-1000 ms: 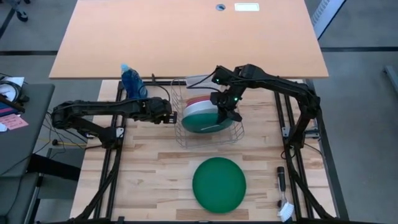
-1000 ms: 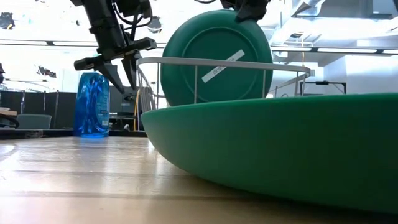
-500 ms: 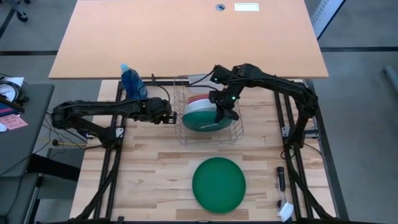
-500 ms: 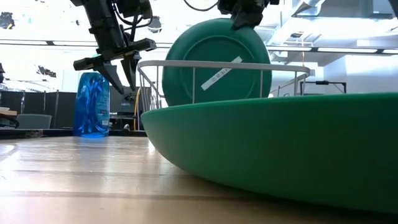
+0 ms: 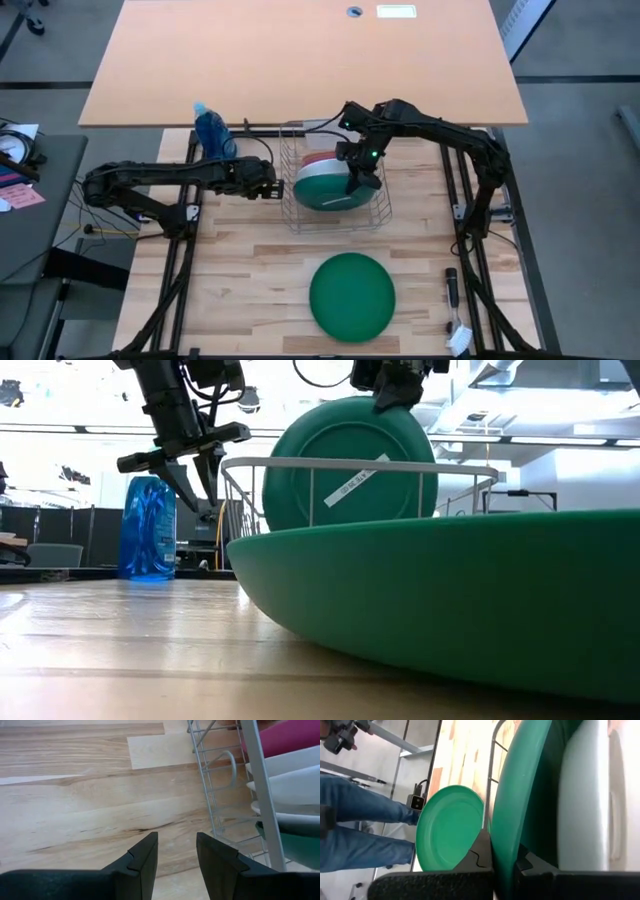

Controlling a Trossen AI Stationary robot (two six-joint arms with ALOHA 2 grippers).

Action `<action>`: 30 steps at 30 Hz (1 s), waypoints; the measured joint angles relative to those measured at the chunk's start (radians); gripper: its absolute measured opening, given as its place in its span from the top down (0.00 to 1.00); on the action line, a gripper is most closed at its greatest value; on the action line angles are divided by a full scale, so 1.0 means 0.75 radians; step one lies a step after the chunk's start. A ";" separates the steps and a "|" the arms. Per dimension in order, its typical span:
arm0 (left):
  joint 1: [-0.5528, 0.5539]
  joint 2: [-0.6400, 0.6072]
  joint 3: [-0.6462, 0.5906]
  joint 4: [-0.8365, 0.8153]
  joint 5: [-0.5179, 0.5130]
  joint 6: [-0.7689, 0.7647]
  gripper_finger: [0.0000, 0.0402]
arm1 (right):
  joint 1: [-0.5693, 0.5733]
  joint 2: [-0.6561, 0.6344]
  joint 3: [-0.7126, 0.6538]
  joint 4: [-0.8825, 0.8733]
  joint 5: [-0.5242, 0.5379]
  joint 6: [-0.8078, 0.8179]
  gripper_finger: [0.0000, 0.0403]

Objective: Sort dishes
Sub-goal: Put the green plate in the dish rack

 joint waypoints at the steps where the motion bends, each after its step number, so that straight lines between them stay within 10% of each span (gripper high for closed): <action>1: 0.000 0.000 0.000 0.000 0.000 0.006 0.68 | -0.003 0.002 0.000 0.000 0.000 0.004 0.98; 30: 0.000 0.000 0.000 0.001 -0.053 0.025 0.68 | -0.008 0.024 0.112 -0.108 -0.063 0.191 0.98</action>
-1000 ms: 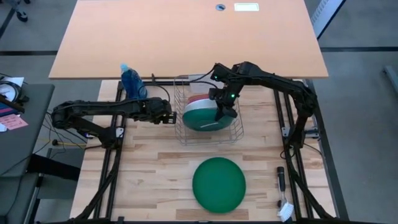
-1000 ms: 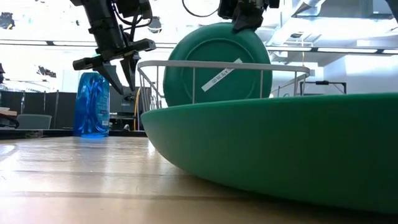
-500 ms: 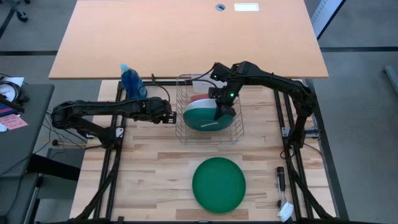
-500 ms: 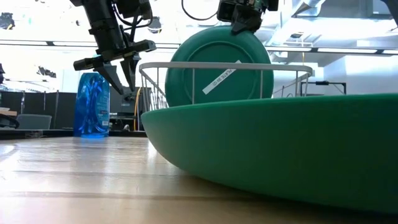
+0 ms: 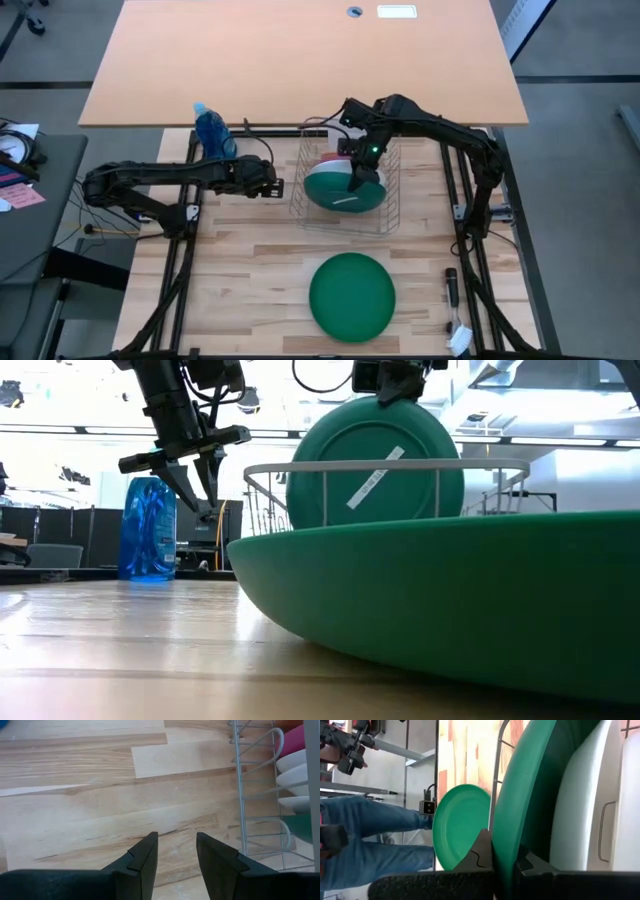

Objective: Sort dishes
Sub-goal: Put the green plate in the dish rack

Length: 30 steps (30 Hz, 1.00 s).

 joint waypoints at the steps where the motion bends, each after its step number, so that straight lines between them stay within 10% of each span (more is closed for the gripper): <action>1: 0.000 0.000 0.000 0.001 0.000 0.000 0.68 | -0.002 0.000 0.000 -0.004 -0.014 -0.003 0.98; 30: 0.000 -0.001 0.008 0.139 0.041 -0.010 0.68 | 0.062 0.005 -0.016 -0.015 0.116 0.028 0.87</action>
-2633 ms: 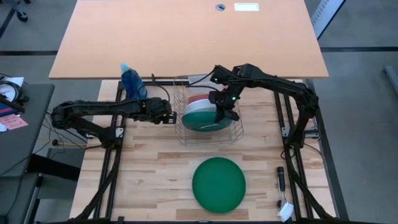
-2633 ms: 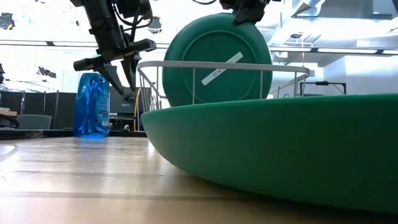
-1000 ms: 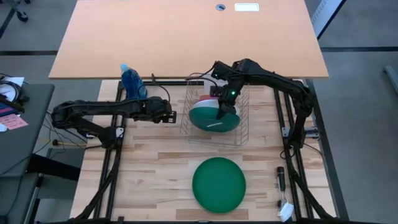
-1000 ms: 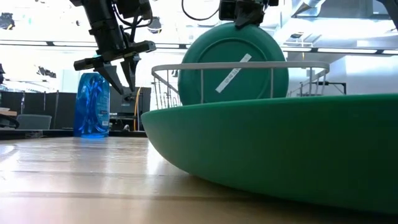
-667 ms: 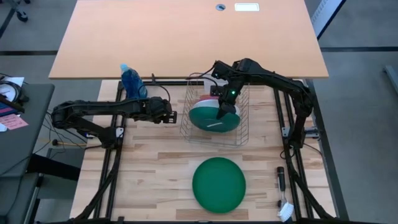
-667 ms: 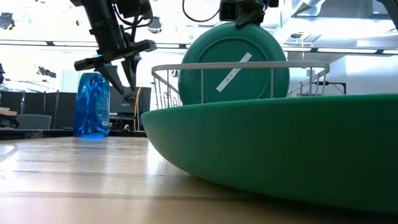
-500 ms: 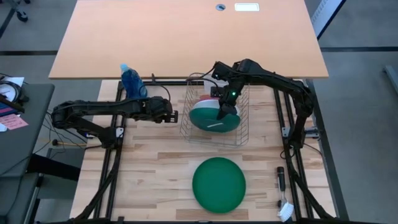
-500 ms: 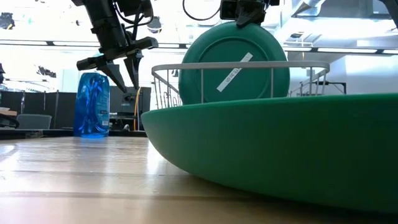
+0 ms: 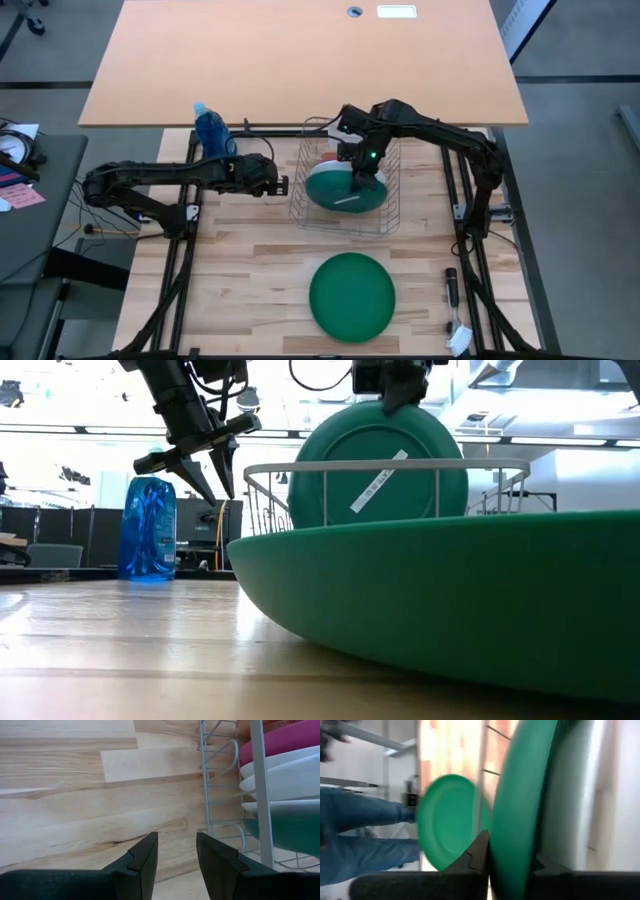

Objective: Sort dishes
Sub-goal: Put the green plate in the dish rack

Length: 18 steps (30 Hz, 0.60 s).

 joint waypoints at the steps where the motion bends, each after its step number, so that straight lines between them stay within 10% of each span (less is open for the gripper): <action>1: 0.000 0.000 0.000 0.000 0.000 0.001 0.68 | 0.001 0.002 0.000 0.000 0.019 0.011 0.85; 18: 0.000 0.000 0.002 -0.012 -0.039 0.051 0.68 | -0.063 0.007 0.235 -0.220 0.022 0.072 0.50</action>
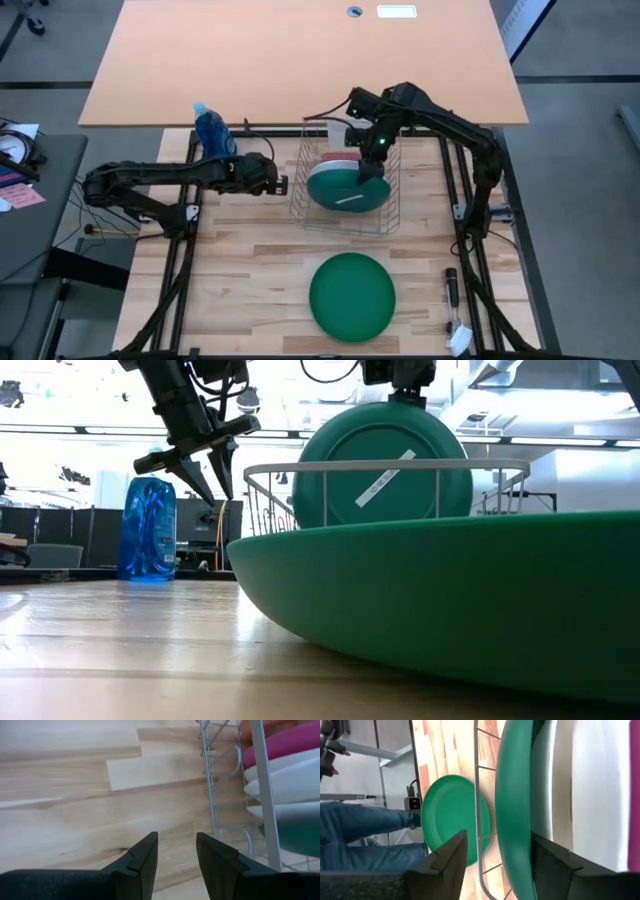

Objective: Sort dishes
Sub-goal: Put the green plate in the dish rack

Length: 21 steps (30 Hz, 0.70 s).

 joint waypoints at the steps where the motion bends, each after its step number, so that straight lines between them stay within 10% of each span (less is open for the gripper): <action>1: 0.000 0.000 0.000 0.000 -0.010 0.000 0.68 | 0.000 0.000 0.014 -0.007 0.000 0.010 0.49; 21: 0.000 -0.001 0.000 0.002 -0.030 -0.010 0.68 | 0.073 -0.096 0.052 -0.005 0.078 0.178 0.47</action>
